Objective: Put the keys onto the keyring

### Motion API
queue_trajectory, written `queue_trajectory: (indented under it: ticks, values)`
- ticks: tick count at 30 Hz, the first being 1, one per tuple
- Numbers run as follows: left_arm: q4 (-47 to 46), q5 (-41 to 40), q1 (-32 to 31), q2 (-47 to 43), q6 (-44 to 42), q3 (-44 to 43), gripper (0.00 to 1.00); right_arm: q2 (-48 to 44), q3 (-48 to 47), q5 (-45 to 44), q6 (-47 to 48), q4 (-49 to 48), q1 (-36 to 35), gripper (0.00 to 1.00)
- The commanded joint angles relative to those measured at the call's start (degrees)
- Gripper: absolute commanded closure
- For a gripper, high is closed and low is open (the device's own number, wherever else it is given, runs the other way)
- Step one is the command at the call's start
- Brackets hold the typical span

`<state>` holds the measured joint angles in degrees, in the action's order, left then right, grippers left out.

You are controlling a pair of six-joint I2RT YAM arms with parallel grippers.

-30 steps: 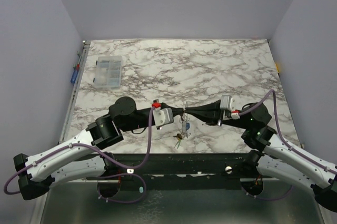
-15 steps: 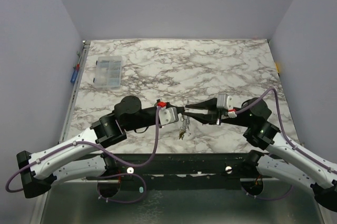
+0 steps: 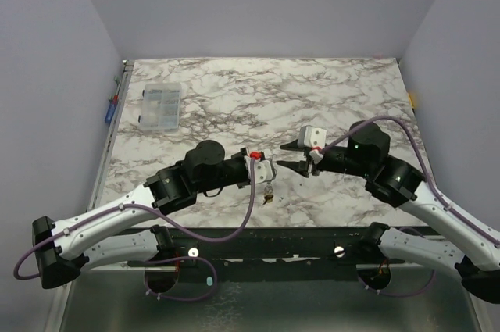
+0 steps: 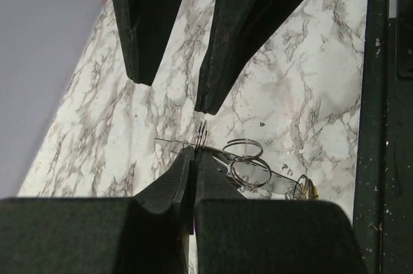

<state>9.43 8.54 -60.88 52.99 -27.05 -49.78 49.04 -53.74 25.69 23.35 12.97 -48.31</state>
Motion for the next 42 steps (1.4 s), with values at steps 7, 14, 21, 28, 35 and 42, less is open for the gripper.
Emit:
queue_trajectory:
  ticks: [7, 14, 21, 28, 35, 42]
  values:
    - [-0.1, -2.2, -0.4, 4.4, -2.6, -2.4, 1.0, 7.4, -5.1, -4.6, 5.6, 19.4, -0.2, 0.55]
    - [-0.2, -1.2, -0.4, 5.3, -2.7, -2.5, 1.0, 8.3, -3.4, -3.0, 5.0, 15.3, -0.2, 0.59]
    - [-0.2, -0.6, -0.4, 5.5, -2.5, -2.6, 1.0, 9.1, -2.8, -1.7, 4.8, 12.9, -0.4, 0.62]
    - [-0.1, 0.0, -0.4, 5.8, -2.4, -3.1, 1.0, 9.1, -2.0, -0.8, 3.9, 10.4, -0.5, 0.7]
    - [-0.2, 0.6, -0.4, 5.7, -2.3, -2.8, 1.0, 9.2, -0.9, -1.6, 3.8, 9.8, -0.6, 0.77]
    - [-0.1, 1.4, -0.4, 5.8, -2.3, -2.9, 1.0, 9.2, 0.8, -1.4, 4.1, 8.1, -0.6, 0.99]
